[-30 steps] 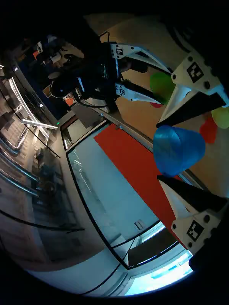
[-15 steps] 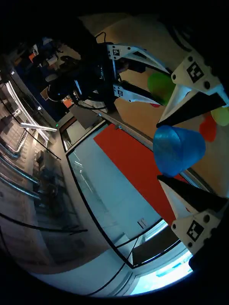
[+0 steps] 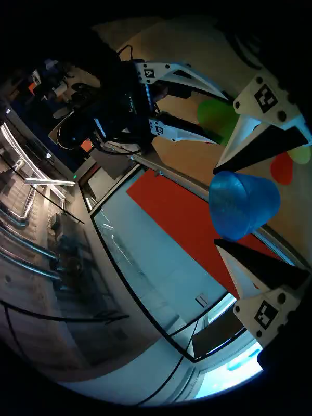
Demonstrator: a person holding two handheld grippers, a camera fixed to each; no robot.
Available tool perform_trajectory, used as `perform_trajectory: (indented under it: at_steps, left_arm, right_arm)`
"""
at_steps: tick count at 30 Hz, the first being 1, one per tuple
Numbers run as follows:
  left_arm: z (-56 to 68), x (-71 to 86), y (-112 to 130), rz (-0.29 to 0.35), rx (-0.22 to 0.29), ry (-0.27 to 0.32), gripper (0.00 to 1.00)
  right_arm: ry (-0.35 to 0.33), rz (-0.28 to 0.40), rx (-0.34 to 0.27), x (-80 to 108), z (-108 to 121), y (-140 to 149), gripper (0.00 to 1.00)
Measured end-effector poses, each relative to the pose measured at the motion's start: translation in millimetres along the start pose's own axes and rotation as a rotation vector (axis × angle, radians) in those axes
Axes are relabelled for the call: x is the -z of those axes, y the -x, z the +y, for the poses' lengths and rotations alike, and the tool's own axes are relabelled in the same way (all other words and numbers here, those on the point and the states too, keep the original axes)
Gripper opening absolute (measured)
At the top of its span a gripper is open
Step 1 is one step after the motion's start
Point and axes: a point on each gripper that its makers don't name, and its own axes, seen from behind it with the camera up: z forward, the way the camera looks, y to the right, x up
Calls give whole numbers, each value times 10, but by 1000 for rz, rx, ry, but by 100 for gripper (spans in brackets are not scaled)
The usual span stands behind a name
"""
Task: Pour water
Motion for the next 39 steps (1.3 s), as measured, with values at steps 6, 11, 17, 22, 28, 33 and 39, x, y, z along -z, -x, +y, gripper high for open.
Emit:
perform_trajectory:
  at_steps: [6, 11, 17, 22, 28, 33, 39]
  left_arm:
    - [22, -9, -29, 3, -33, -3, 90]
    - [15, -23, -28, 4, -49, -8, 90]
    - [16, -37, -44, 11, -75, -7, 90]
    - [26, -44, -59, 16, -99, -2, 90]
    - [50, -41, -65, 19, -125, 7, 89]
    - [76, -38, -73, 21, -142, 14, 90]
    - [96, -42, -65, 17, -159, 21, 90]
  right_arm:
    - [0, 3, -2, -5, 3, -3, 94]
    - [-3, 2, 0, -5, -16, -3, 94]
    - [-6, 1, -1, -11, -35, -1, 94]
    - [-8, 0, -1, -18, -51, 14, 94]
    - [-9, -2, 0, -23, -50, 27, 95]
    - [-10, -2, -2, -27, -54, 21, 94]
    - [-11, -3, -1, -30, -62, 23, 94]
